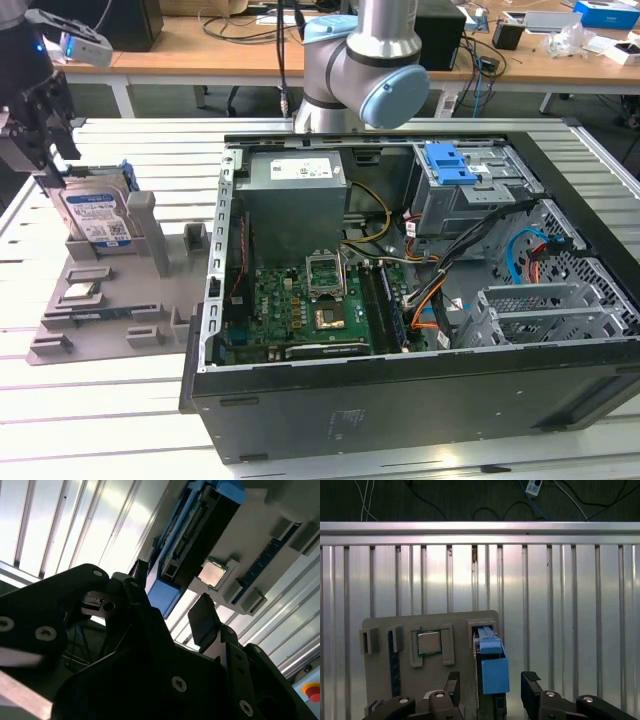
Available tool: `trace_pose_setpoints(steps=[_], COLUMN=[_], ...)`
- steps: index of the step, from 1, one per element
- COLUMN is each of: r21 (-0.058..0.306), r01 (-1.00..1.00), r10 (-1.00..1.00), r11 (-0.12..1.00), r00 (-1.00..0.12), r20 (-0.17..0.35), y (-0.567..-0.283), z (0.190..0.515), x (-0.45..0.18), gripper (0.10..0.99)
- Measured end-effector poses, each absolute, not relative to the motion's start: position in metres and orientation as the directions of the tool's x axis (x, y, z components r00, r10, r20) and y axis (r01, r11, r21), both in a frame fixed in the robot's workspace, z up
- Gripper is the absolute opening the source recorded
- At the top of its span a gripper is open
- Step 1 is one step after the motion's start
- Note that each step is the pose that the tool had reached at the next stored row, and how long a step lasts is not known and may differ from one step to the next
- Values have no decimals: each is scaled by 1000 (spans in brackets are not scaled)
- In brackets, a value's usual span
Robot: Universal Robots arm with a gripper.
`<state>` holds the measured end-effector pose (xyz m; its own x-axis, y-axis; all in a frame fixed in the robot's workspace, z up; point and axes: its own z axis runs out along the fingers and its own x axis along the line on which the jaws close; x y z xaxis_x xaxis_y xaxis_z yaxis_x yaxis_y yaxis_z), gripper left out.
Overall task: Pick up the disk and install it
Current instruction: 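Pick up the disk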
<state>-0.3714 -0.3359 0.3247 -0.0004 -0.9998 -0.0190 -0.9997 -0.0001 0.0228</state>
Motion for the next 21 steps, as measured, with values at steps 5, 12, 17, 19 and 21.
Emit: trace_pose_setpoints(steps=[5, 12, 17, 19, 21], r21=[23, 23, 23, 23, 23], r01=[-999, -998, -998, -998, -998], r10=[-999, -998, -998, -998, -998], r11=[-30, -57, -64, -64, -64], r00=[30, 56, 64, 64, 64], r20=[-19, -19, -19, -19, -18], y=[-333, -331, -331, -331, -331], z=[313, 299, 287, 285, 285], x=[-371, -371, -371, -371, -371], gripper=[600, 600, 600, 600, 600])
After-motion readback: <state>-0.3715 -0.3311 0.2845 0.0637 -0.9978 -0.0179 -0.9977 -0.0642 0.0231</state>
